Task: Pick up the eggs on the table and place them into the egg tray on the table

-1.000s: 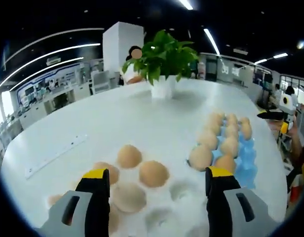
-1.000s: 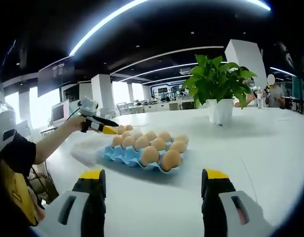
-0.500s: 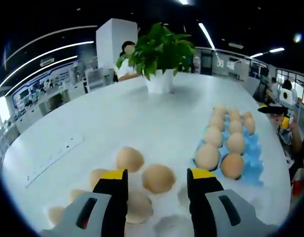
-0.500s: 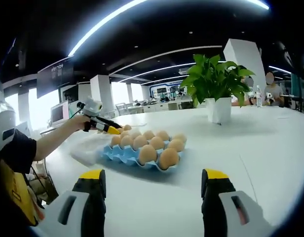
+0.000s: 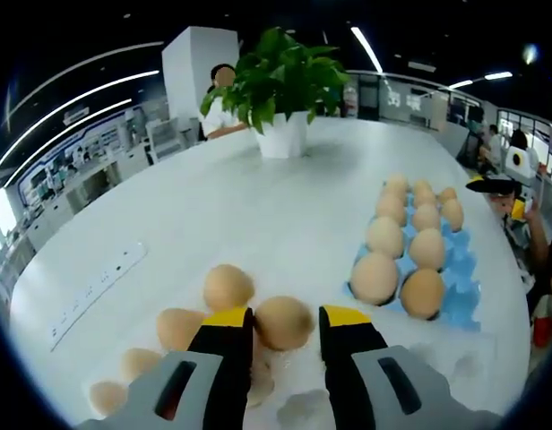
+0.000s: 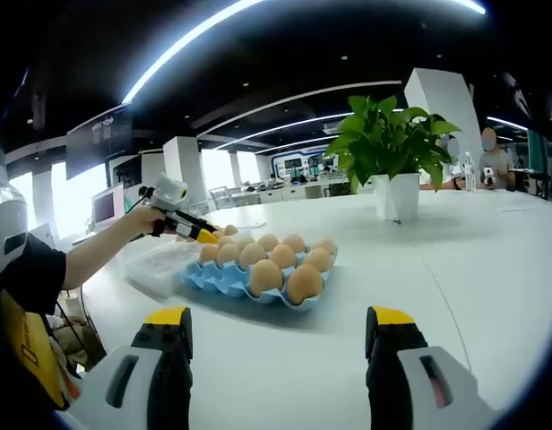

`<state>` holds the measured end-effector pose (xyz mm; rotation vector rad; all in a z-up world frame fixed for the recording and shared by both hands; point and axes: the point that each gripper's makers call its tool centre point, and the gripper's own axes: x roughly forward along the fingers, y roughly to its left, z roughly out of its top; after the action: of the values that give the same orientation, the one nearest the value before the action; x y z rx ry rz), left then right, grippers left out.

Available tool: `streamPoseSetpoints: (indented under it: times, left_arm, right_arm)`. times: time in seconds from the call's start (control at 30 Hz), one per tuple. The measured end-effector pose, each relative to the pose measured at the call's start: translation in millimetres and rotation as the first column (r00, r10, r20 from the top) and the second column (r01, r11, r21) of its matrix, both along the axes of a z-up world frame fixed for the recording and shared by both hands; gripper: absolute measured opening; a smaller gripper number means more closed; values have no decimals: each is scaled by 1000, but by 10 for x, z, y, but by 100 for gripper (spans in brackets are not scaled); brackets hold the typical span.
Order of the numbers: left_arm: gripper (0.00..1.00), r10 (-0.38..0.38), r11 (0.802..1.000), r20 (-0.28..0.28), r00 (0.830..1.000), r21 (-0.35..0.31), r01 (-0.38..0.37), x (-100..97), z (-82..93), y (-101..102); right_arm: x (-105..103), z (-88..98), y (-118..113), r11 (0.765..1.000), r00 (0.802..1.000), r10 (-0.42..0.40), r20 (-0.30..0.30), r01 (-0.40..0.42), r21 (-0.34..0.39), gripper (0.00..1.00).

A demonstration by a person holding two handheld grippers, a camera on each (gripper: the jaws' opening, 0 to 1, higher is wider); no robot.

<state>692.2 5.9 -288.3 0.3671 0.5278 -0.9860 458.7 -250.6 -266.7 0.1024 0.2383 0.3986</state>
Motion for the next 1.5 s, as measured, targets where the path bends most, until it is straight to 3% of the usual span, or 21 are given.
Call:
streamPoseSetpoints:
  times: [0.37, 1.03, 1.5]
  left_arm:
    - [24, 15, 1000, 34, 999, 15, -15, 0, -1, 14]
    - [24, 36, 999, 47, 998, -4, -36, -56, 19, 9]
    - [24, 37, 999, 93, 995, -11, -37, -151, 165, -20]
  right_arm:
    - [26, 5, 34, 1000, 1000, 14, 5, -14, 5, 83]
    - [30, 9, 63, 1000, 1000, 22, 3, -22, 2, 83]
    - [-25, 31, 16, 1000, 1000, 10, 13, -10, 6, 83]
